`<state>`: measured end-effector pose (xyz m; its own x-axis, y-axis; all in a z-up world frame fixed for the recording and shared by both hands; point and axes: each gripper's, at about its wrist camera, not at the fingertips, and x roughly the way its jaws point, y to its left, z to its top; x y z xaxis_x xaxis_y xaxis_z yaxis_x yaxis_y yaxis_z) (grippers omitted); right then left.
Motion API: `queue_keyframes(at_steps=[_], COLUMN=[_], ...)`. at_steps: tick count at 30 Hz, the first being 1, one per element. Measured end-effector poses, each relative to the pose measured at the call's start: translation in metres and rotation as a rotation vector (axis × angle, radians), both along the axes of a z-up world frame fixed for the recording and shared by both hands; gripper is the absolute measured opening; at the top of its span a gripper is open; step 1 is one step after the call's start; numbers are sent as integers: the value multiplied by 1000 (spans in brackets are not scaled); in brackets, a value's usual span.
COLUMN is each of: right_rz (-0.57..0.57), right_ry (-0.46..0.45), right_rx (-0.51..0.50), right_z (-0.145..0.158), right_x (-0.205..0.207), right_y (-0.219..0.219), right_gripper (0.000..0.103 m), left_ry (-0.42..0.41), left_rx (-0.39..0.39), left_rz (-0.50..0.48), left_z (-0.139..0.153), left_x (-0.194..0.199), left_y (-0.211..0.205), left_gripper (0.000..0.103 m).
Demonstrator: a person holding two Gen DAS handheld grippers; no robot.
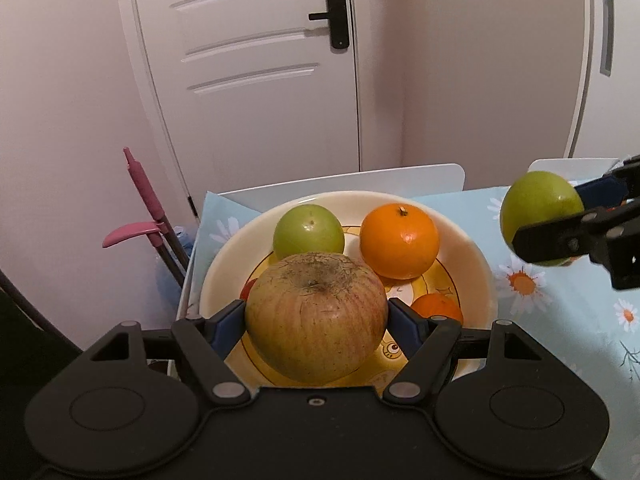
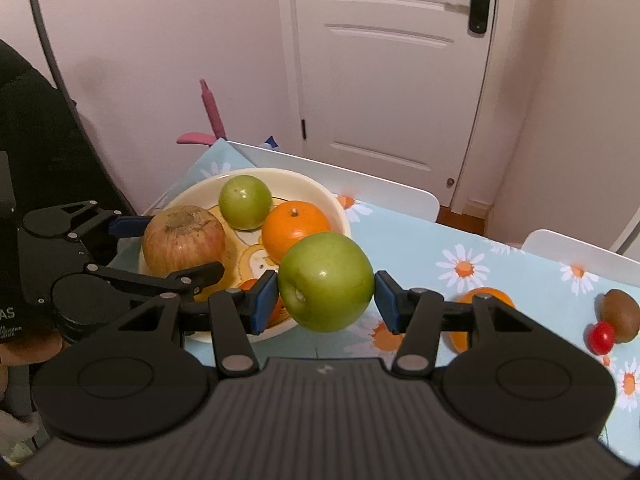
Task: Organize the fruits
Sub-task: 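Carry the yellow apple with the left tool to the bowl while the right tool carries the green apple, then release the yellow apple with the left tool while the right tool releases the green apple in the bowl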
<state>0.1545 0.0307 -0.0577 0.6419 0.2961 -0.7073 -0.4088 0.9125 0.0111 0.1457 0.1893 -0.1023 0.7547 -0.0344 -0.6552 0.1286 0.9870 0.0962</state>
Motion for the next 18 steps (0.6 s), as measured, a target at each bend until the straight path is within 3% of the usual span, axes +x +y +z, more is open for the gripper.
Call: queue_keyframes(at_steps=[4, 5, 6, 7, 18], right_rz=[-11, -12, -13, -14, 38], right_ry=[2, 2, 3, 4, 25], right_rx=[-6, -5, -5, -3, -9], right_z=[1, 2, 2, 3, 6], right_x=[2, 3, 3, 3, 5], right_y=[-1, -2, -2, -2, 4], right_gripper=[67, 67, 67, 67, 67], left_ry=[26, 23, 10, -14, -39], left_rx=[-26, -32, -36, -39, -68], left_rz=[11, 15, 17, 21, 76], left_z=[-3, -3, 0, 4, 33], left_x=[5, 4, 3, 0, -31], left_y=[5, 8, 10, 12, 24], left_gripper=[82, 86, 100, 103, 103])
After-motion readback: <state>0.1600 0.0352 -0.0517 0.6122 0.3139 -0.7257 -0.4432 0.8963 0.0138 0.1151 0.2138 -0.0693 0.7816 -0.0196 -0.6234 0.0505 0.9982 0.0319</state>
